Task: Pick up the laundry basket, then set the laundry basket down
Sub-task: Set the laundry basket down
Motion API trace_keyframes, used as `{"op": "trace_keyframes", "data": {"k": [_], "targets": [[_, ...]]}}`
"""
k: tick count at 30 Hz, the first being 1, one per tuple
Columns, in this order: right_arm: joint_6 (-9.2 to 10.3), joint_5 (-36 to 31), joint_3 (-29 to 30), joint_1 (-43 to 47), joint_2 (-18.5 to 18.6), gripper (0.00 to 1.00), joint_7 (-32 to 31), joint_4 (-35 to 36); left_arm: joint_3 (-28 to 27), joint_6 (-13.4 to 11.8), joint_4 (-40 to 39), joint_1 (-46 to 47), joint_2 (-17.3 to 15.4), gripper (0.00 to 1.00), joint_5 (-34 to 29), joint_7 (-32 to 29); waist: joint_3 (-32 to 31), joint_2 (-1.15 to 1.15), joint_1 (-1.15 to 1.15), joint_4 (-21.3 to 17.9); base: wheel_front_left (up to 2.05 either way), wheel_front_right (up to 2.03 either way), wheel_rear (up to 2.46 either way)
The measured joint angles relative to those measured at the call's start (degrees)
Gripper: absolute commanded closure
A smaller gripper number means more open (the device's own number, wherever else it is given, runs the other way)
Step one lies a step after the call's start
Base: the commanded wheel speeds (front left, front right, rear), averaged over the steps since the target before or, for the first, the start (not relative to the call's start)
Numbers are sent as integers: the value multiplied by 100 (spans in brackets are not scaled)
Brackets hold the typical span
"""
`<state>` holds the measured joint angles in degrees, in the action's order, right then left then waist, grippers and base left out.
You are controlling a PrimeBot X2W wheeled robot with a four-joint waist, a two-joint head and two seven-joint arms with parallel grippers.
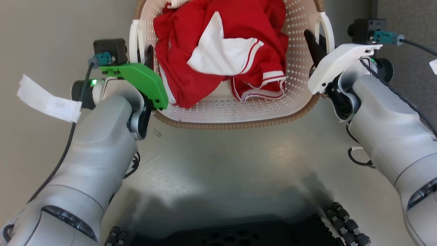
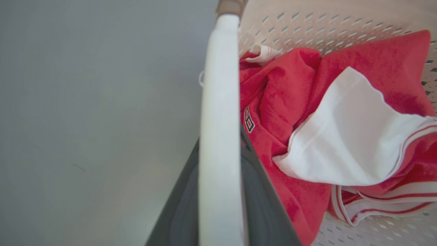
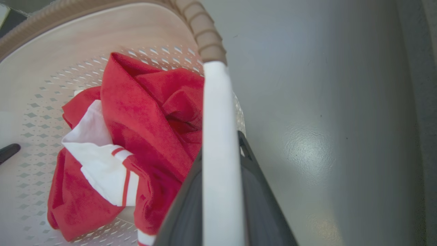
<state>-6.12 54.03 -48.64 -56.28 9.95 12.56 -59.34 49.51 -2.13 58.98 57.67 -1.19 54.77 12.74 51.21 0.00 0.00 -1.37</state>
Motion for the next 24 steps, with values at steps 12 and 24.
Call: {"op": "trace_keyframes", "data": {"k": [12, 24], "targets": [[-1, -8, 18, -219, 16, 100, 110, -8, 18, 0, 24, 246, -7, 100, 0, 101, 304, 0, 0, 15, 0, 0, 0], [-1, -13, 27, -352, 8, 100, 160, -22, 48, 1, 73, 399, -7, 100, 0, 152, 543, 0, 0, 20, 0, 0, 0]]}}
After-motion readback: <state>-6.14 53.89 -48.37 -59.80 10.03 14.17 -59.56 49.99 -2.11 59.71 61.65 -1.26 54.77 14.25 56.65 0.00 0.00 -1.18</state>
